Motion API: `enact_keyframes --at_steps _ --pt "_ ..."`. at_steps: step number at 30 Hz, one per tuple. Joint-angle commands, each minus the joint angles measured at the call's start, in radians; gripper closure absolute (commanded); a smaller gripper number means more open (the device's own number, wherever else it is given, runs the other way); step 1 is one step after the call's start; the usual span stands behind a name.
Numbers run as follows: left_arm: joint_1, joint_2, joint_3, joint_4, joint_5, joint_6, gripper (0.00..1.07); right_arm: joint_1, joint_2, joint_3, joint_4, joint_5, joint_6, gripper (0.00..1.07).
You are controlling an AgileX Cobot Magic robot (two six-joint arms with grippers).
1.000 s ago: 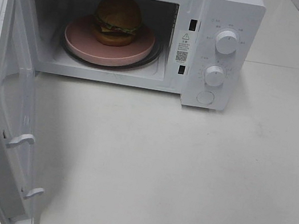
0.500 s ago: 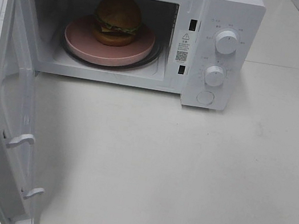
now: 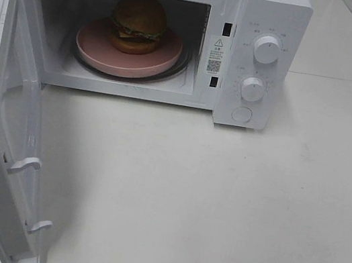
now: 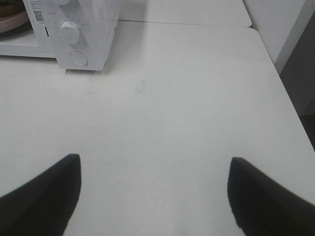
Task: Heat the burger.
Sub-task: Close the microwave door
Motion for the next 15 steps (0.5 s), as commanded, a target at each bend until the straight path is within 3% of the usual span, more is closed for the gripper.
enact_keyframes --at_steps 1,15 --pt "-0.008 -0.013 -0.002 -0.007 -0.015 -0.006 0.07 -0.006 -0.027 0.003 0.0 -0.012 -0.003 0.32" --pt "-0.008 -0.013 -0.002 -0.017 -0.015 -0.006 0.07 -0.006 -0.027 0.003 0.0 -0.012 -0.003 0.32"
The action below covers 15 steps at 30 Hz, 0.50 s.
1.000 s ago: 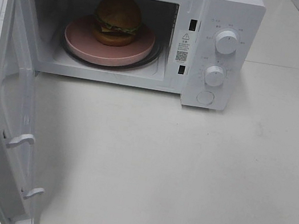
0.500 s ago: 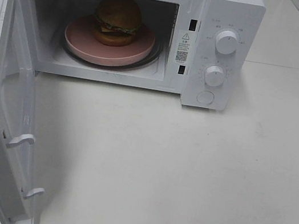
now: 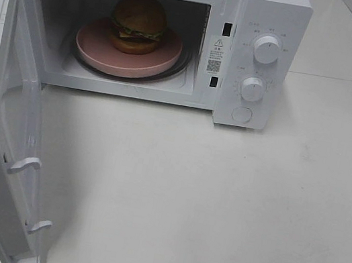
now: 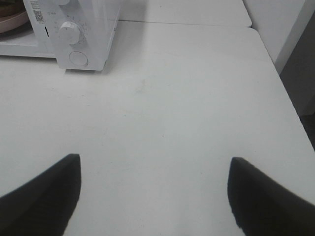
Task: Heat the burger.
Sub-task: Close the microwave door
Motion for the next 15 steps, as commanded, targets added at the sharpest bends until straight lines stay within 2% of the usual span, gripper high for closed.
enact_keyframes --at_steps 1,7,10,12,13,14,15 --pt "-0.008 -0.013 -0.002 -0.011 -0.015 -0.006 0.07 -0.006 -0.027 0.003 0.0 -0.012 -0.003 0.32" --pt "-0.008 -0.012 -0.005 -0.004 -0.019 -0.006 0.1 -0.006 -0.027 0.003 0.0 -0.012 -0.001 0.32" --pt "-0.008 0.01 -0.02 0.015 -0.039 -0.006 0.16 -0.006 -0.027 0.003 0.0 -0.012 -0.001 0.32" --pt "-0.008 0.052 -0.041 0.025 -0.087 -0.006 0.26 -0.006 -0.027 0.003 0.0 -0.012 -0.001 0.32" --pt "-0.008 0.052 -0.041 0.025 -0.087 -0.006 0.26 -0.006 -0.027 0.003 0.0 -0.012 -0.001 0.32" --pt "-0.008 0.087 -0.044 0.035 -0.121 -0.006 0.36 -0.006 -0.027 0.003 0.0 -0.012 -0.001 0.32" --pt "-0.008 0.109 -0.044 0.048 -0.136 -0.006 0.4 -0.006 -0.027 0.003 0.0 -0.012 -0.001 0.32"
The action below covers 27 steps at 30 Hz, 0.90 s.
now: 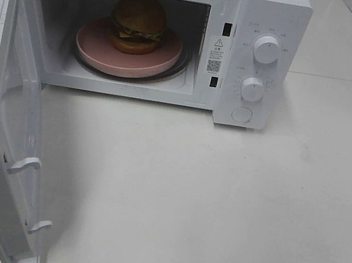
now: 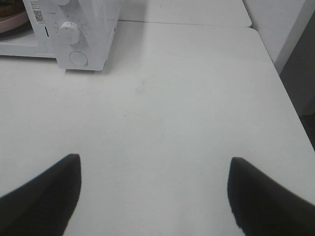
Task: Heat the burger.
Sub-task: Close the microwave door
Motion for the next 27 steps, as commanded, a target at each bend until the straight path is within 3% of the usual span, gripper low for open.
enact_keyframes --at_steps 1,3,4,5,6,7,8,15,18,27 --pt "-0.008 0.045 -0.009 0.02 -0.056 -0.006 0.4 -0.006 -0.027 0.003 0.0 -0.012 -0.001 0.32" --pt "-0.008 0.115 -0.009 0.073 -0.083 -0.002 0.61 -0.006 -0.027 0.003 0.0 -0.012 -0.001 0.32" --pt "-0.008 0.115 -0.009 0.073 -0.083 -0.002 0.61 -0.006 -0.027 0.003 0.0 -0.012 -0.001 0.32" --pt "-0.008 0.163 -0.009 0.118 -0.115 -0.003 0.85 -0.006 -0.027 0.003 0.0 -0.012 -0.003 0.32" --pt "-0.008 0.181 -0.009 0.13 -0.129 -0.003 0.98 -0.006 -0.027 0.003 0.0 -0.012 -0.003 0.32" --pt "-0.008 0.181 -0.009 0.13 -0.129 -0.003 0.98 -0.006 -0.027 0.003 0.0 -0.012 -0.003 0.32" --pt "-0.008 0.219 -0.007 0.149 -0.176 -0.004 1.07 -0.006 -0.027 0.003 0.0 -0.012 -0.003 0.32" --pt "-0.008 0.325 0.037 0.146 -0.366 -0.003 1.07 -0.006 -0.027 0.003 0.0 -0.012 -0.003 0.32" --pt "-0.008 0.39 0.136 0.146 -0.628 -0.003 1.07 -0.006 -0.027 0.003 0.0 -0.012 -0.003 0.32" --pt "-0.008 0.486 0.283 0.094 -1.056 -0.005 1.07 -0.006 -0.027 0.003 0.0 -0.012 -0.001 0.32"
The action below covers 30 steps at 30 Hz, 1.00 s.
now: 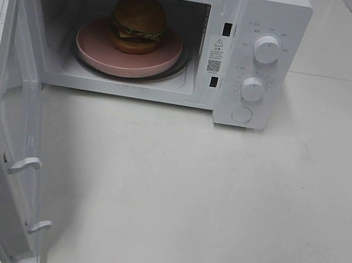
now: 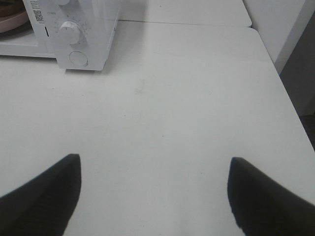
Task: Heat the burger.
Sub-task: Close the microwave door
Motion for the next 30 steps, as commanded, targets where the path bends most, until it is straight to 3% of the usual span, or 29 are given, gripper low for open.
enact_keyframes --at_steps 1,5,11,13,14,19,30 --pt "-0.008 0.069 0.073 -0.031 -0.271 -0.007 1.07 -0.006 -0.027 0.003 0.0 -0.012 -0.001 0.32" --pt "-0.008 0.131 0.096 -0.031 -0.364 -0.007 1.07 -0.006 -0.027 0.003 0.0 -0.012 -0.001 0.32" --pt "-0.008 0.294 0.097 -0.024 -0.43 -0.089 1.07 -0.006 -0.027 0.003 0.0 -0.012 -0.001 0.32" --pt "-0.008 0.385 0.097 0.059 -0.523 -0.171 1.07 -0.006 -0.027 0.003 0.0 -0.012 -0.002 0.32" --pt "-0.008 0.385 0.097 0.059 -0.523 -0.171 1.07 -0.006 -0.027 0.003 0.0 -0.012 -0.002 0.32" --pt "-0.008 0.526 0.096 0.282 -0.715 -0.322 1.07 -0.006 -0.027 0.003 0.0 -0.012 -0.002 0.32" --pt "-0.008 0.714 0.089 0.307 -0.89 -0.372 1.07 -0.006 -0.027 0.003 0.0 -0.012 -0.001 0.32"
